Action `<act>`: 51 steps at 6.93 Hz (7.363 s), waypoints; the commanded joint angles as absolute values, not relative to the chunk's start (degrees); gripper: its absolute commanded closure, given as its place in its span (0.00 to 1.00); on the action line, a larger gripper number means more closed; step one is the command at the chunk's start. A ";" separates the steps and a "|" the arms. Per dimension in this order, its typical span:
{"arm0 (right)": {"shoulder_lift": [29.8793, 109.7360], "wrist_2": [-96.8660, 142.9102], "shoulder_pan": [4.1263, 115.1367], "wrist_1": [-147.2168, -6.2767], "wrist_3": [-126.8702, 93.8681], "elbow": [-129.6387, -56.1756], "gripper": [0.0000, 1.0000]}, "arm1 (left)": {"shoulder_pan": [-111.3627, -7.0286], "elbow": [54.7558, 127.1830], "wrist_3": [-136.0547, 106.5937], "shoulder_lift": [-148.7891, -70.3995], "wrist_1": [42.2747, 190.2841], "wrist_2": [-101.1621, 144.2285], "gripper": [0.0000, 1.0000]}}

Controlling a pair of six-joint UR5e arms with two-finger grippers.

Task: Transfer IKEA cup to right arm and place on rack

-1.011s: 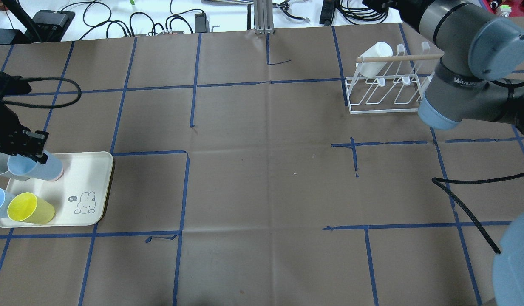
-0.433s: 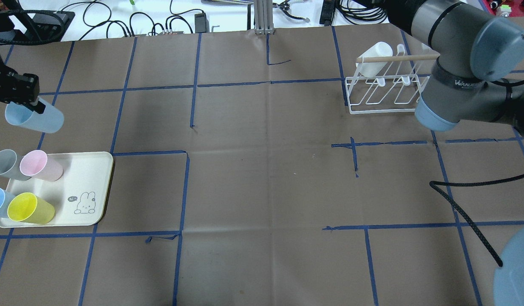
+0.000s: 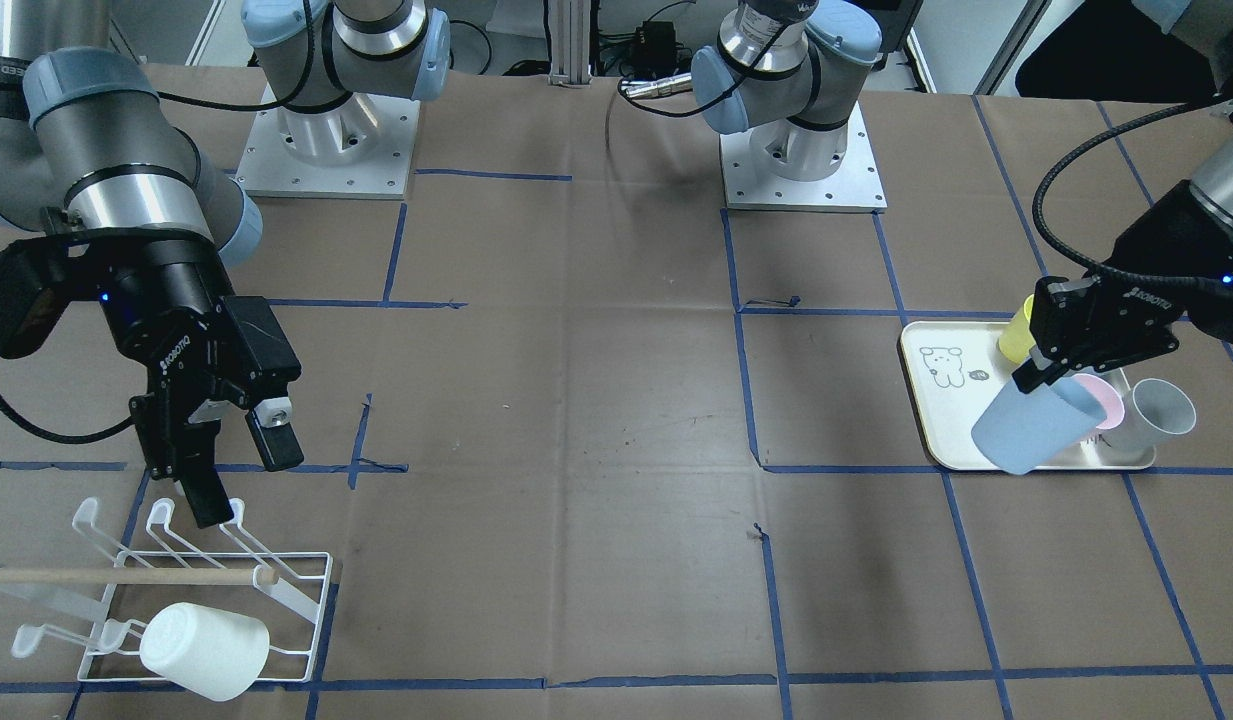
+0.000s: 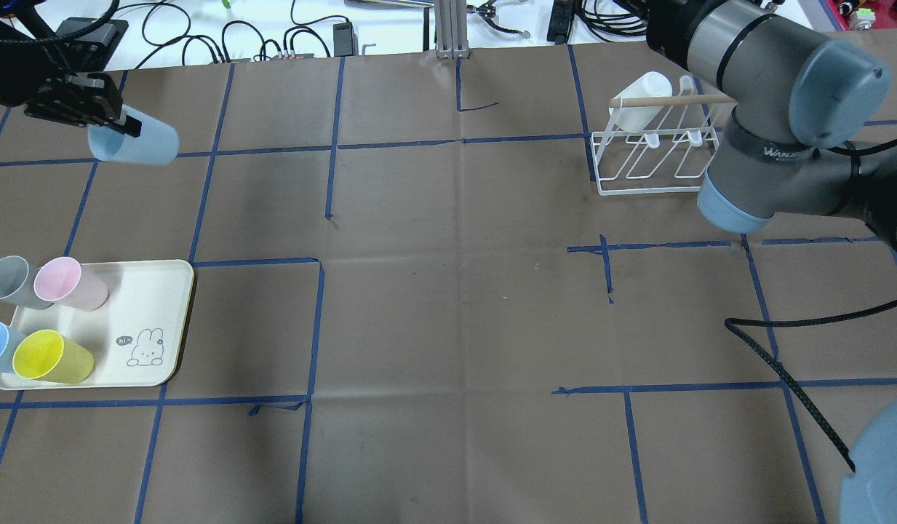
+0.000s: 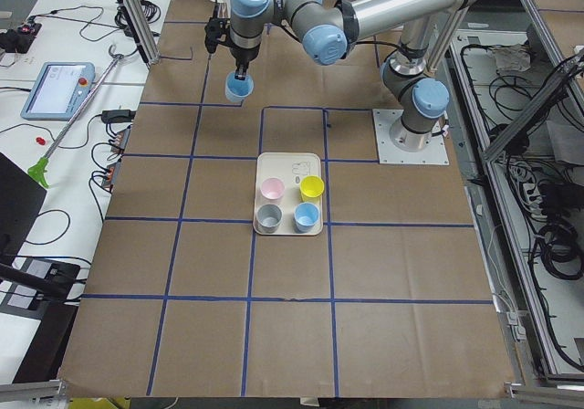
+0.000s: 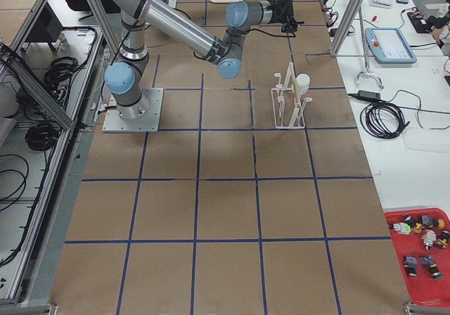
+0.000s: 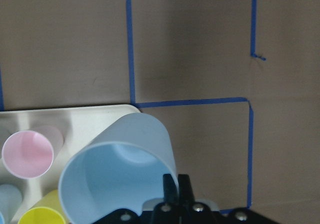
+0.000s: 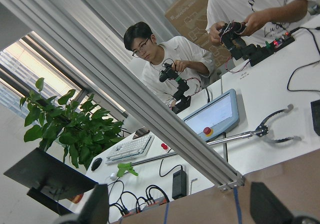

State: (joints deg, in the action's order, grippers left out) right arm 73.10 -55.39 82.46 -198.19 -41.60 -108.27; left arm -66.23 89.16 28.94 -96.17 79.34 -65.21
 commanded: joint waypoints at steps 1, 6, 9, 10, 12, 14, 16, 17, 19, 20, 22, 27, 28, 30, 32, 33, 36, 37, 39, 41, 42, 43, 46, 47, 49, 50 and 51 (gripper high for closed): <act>73.39 -55.55 84.36 -203.08 -61.44 -110.99 0.01 | -69.33 92.97 30.58 -96.68 66.25 -53.66 1.00; 72.78 -61.68 91.21 -211.46 -92.68 -114.70 0.01 | -72.59 110.63 30.85 -99.48 27.40 -31.86 1.00; 71.11 -65.74 93.16 -211.38 -98.69 -114.70 0.01 | -74.17 116.18 24.75 -107.21 2.80 -23.56 1.00; 69.54 -65.66 93.16 -211.99 -99.05 -114.61 0.00 | -75.66 117.06 20.26 -107.75 -2.93 -23.73 1.00; 68.12 -65.30 93.34 -211.91 -98.26 -114.70 0.00 | -76.55 125.46 16.28 -106.79 -15.15 -24.52 1.00; 67.24 -65.83 94.13 -211.29 -98.26 -114.61 0.00 | -79.08 126.56 7.69 -106.44 -21.17 -28.97 1.00; 67.67 -65.39 94.22 -210.67 -96.69 -114.61 0.00 | -86.62 125.95 6.68 -106.17 -21.01 -38.28 1.00; 67.68 -65.22 94.22 -210.59 -93.29 -114.70 0.00 | -87.53 125.95 6.68 -106.35 -21.01 -39.10 1.00; 68.02 -60.59 94.92 -207.45 -91.50 -114.79 0.02 | -87.80 125.95 7.20 -107.31 -21.44 -37.80 1.00; 68.29 -59.25 94.92 -204.46 -91.49 -115.05 0.02 | -87.80 126.03 7.21 -107.40 -21.45 -36.23 1.00; 68.47 -59.15 95.01 -201.30 -91.49 -116.19 0.01 | -87.89 126.04 7.03 -107.40 -21.53 -35.69 1.00; 70.31 -59.93 96.76 -197.84 -88.51 -116.19 0.02 | -87.89 126.04 6.59 -107.58 -21.71 -34.90 1.00; 70.31 -60.12 97.64 -197.93 -88.68 -116.45 0.02 | -87.89 126.04 6.24 -107.58 -21.80 -34.89 1.00; 70.31 -63.27 98.61 -198.02 -88.59 -116.72 0.02 | -87.89 126.04 6.24 -107.67 -21.88 -34.89 1.00; 70.31 -64.42 99.31 -197.84 -88.59 -116.98 0.02 | -87.89 126.04 6.15 -107.67 -21.88 -34.80 1.00; 70.05 -64.42 99.75 -197.58 -88.68 -116.63 0.02 | -87.89 126.04 6.15 -107.58 -21.88 -34.80 1.00; 69.87 -65.04 100.98 -197.40 -88.86 -116.02 0.02 | -87.89 126.04 5.71 -107.58 -21.88 -34.80 1.00; 69.26 -65.13 101.33 -197.40 -88.94 -115.49 0.02 | -87.89 126.04 5.28 -107.49 -21.88 -34.89 1.00; 68.30 -65.13 101.86 -197.49 -89.03 -115.22 0.02 | -87.89 126.04 4.66 -107.32 -21.88 -34.89 1.00; 68.03 -66.00 102.30 -197.40 -89.03 -115.14 0.02 | -87.98 126.04 4.04 -107.14 -21.88 -34.98 1.00; 68.11 -66.01 102.91 -196.62 -89.03 -114.44 0.02 | -87.89 126.04 4.04 -107.05 -21.88 -34.98 1.00; 68.03 -66.09 103.53 -196.09 -89.21 -113.56 0.02 | -87.98 126.04 3.87 -106.96 -21.88 -34.98 1.00; 67.85 -66.01 103.62 -195.56 -89.12 -113.55 0.02 | -87.98 126.04 3.25 -106.79 -21.88 -34.98 1.00; 67.85 -66.01 103.62 -195.47 -89.12 -113.55 0.06 | -87.98 126.04 3.16 -106.79 -21.88 -35.07 1.00; 67.76 -65.83 103.62 -195.47 -89.30 -113.47 0.21 | -87.98 126.04 3.16 -106.70 -21.88 -34.98 1.00; 67.85 -65.57 103.54 -195.47 -89.38 -113.47 0.32 | -87.98 126.04 3.16 -106.79 -21.88 -35.07 1.00; 67.85 -65.31 103.54 -195.64 -89.30 -113.38 0.42 | -87.98 125.95 3.16 -106.79 -21.88 -35.07 1.00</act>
